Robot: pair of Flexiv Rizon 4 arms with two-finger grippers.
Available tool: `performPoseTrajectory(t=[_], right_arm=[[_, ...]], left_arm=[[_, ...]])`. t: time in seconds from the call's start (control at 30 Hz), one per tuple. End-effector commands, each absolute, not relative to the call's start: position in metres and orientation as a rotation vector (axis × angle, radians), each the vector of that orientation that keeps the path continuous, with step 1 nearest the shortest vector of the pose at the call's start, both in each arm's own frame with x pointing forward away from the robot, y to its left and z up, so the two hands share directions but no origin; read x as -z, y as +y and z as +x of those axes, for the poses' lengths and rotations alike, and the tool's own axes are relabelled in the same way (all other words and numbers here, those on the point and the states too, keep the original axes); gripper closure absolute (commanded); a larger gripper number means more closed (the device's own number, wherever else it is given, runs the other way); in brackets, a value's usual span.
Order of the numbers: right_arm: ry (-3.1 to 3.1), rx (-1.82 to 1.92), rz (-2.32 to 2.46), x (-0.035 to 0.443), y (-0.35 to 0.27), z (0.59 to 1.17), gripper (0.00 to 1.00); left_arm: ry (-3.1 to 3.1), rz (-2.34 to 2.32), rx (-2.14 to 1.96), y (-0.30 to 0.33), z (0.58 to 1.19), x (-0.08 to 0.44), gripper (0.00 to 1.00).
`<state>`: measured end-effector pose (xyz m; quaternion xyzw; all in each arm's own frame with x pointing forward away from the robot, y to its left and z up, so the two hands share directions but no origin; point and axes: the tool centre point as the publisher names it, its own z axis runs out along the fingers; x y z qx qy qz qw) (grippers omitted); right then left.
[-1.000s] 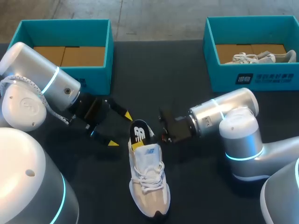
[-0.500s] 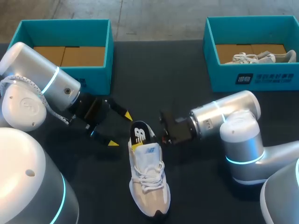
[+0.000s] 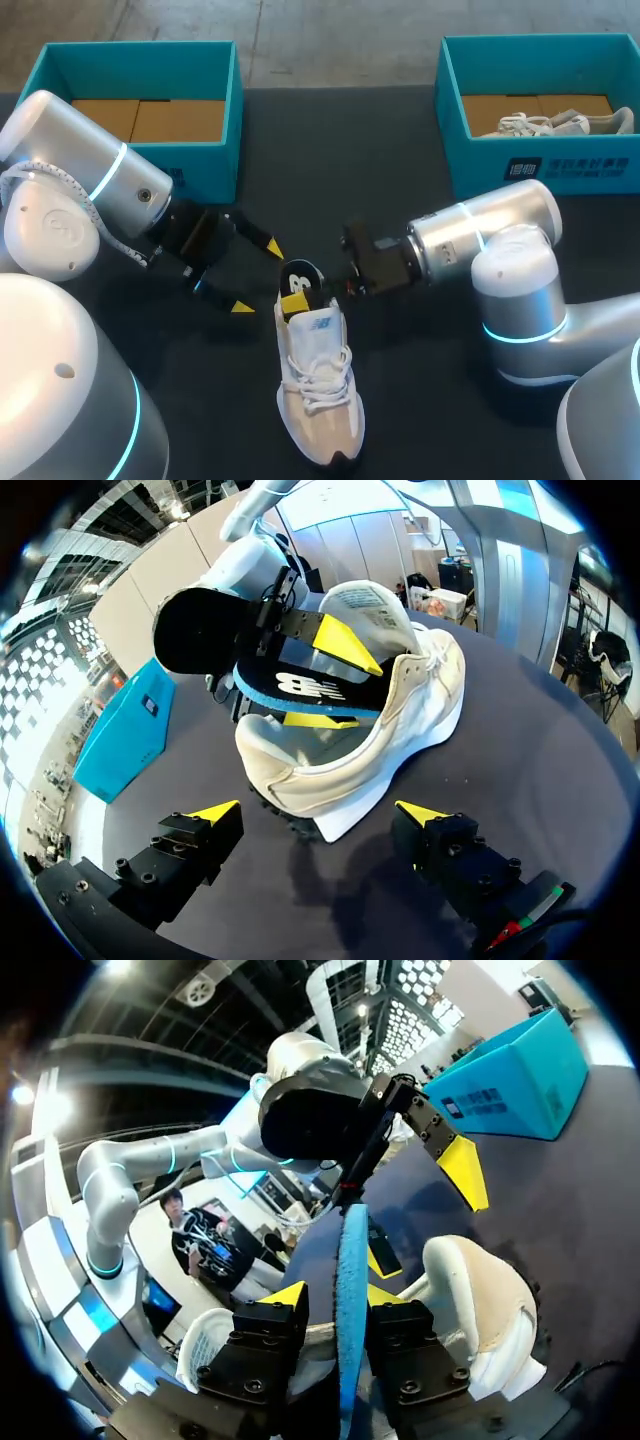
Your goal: Take the shoe out of the shoebox, open the shoe tongue, remove and reinsert the insole, then place the shoe into the shoebox
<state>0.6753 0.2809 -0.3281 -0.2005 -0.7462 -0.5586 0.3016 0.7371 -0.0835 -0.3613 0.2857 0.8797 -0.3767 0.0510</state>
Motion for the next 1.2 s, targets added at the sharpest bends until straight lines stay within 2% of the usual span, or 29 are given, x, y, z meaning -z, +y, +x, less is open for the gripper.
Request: performPoseTrajectory(t=[0.03, 0.13, 0.2, 0.23, 1.2], right_arm=[[-1.983, 1.486, -0.538, 0.327, 0.282, 0.675, 0.72], [-1.979, 1.49, -0.546, 0.327, 0.282, 0.677, 0.78], [-1.977, 1.491, -0.551, 0.328, 0.282, 0.678, 0.95], [-1.976, 1.491, -0.553, 0.328, 0.282, 0.678, 1.0], [-1.969, 1.42, -0.599, 0.342, 0.281, 0.658, 1.0]], left_arm=[[2.68, 0.87, 1.14, -0.084, 0.737, 0.361, 0.0], [2.68, 0.87, 1.14, -0.084, 0.737, 0.361, 0.0], [2.68, 0.87, 1.14, -0.084, 0.737, 0.361, 0.0], [2.68, 0.87, 1.14, -0.084, 0.737, 0.361, 0.0], [2.68, 0.87, 1.14, -0.084, 0.737, 0.361, 0.0]])
